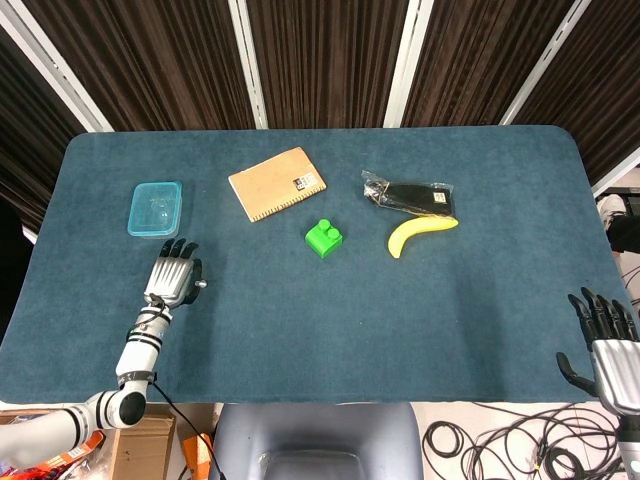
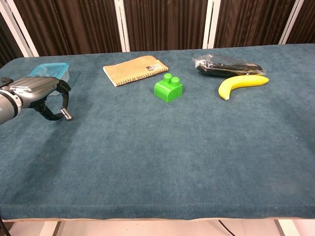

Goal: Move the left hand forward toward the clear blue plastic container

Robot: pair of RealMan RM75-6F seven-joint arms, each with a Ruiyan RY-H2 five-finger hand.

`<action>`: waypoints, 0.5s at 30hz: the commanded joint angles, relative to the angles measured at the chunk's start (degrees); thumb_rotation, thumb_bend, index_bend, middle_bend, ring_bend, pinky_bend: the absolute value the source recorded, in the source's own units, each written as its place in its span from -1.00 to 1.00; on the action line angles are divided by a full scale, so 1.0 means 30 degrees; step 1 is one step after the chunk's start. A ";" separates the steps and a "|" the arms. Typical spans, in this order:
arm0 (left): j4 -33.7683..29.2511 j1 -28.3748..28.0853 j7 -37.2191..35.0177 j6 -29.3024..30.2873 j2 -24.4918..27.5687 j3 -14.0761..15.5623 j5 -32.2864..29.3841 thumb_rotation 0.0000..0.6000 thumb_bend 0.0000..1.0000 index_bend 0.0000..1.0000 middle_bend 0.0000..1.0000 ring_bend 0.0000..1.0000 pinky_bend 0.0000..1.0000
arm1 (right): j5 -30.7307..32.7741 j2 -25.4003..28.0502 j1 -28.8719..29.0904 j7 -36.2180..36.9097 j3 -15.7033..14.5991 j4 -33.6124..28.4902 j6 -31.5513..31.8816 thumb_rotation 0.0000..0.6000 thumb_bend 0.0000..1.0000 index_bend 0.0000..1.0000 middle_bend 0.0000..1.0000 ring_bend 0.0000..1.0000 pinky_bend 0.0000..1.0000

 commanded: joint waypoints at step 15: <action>-0.1551 0.0380 -0.0819 0.0786 0.1078 0.0477 0.0763 1.00 -0.34 -0.71 -0.78 -0.90 -0.83 | -0.0040 0.0051 -0.0061 0.0095 -0.0008 0.0015 0.0103 1.00 -0.42 -1.00 -1.00 -1.00 -1.00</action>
